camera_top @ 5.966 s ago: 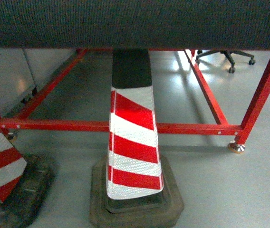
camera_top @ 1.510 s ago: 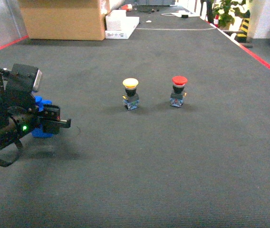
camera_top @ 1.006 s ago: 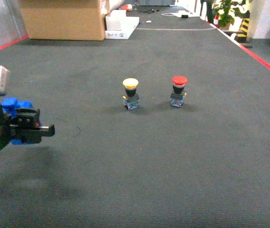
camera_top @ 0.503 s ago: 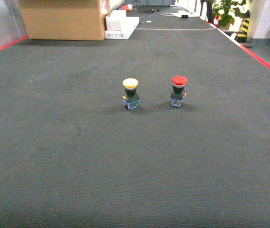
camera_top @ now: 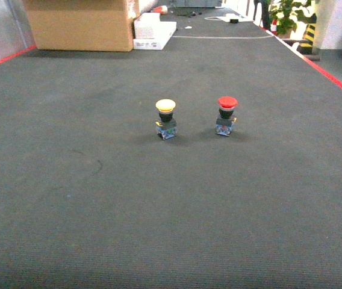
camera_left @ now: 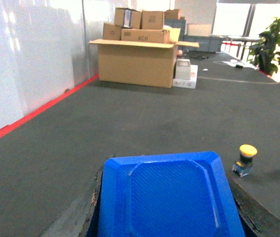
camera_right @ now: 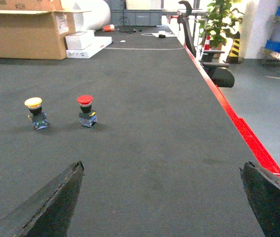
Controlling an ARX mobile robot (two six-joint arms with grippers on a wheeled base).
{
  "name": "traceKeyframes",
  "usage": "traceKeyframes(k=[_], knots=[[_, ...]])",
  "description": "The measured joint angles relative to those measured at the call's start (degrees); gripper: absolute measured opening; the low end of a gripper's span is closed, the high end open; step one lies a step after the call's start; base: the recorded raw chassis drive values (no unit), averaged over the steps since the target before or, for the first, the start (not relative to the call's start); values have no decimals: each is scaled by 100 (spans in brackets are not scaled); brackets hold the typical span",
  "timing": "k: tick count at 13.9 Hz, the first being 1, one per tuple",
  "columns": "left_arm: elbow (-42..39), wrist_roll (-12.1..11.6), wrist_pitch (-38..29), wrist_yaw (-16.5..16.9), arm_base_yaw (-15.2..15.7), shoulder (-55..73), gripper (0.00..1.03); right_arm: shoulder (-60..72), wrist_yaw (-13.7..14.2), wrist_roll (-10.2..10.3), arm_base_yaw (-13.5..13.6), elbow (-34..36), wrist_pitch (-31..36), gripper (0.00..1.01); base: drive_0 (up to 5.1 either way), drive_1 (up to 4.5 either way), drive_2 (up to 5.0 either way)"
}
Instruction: Pick blue part to blue bin on bottom shelf
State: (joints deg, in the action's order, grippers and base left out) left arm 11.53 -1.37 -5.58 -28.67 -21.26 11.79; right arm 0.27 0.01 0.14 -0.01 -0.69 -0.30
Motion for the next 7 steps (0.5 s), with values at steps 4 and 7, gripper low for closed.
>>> traceKeyframes(k=[4, 7], knots=[[-2, 120, 2, -61, -55, 20, 45, 0, -2, 0, 0, 0, -2, 98, 0, 0, 0], [-2, 170, 7, -96, -83, 24, 45, 0, 0, 0, 0, 0, 0, 98, 0, 0, 0]])
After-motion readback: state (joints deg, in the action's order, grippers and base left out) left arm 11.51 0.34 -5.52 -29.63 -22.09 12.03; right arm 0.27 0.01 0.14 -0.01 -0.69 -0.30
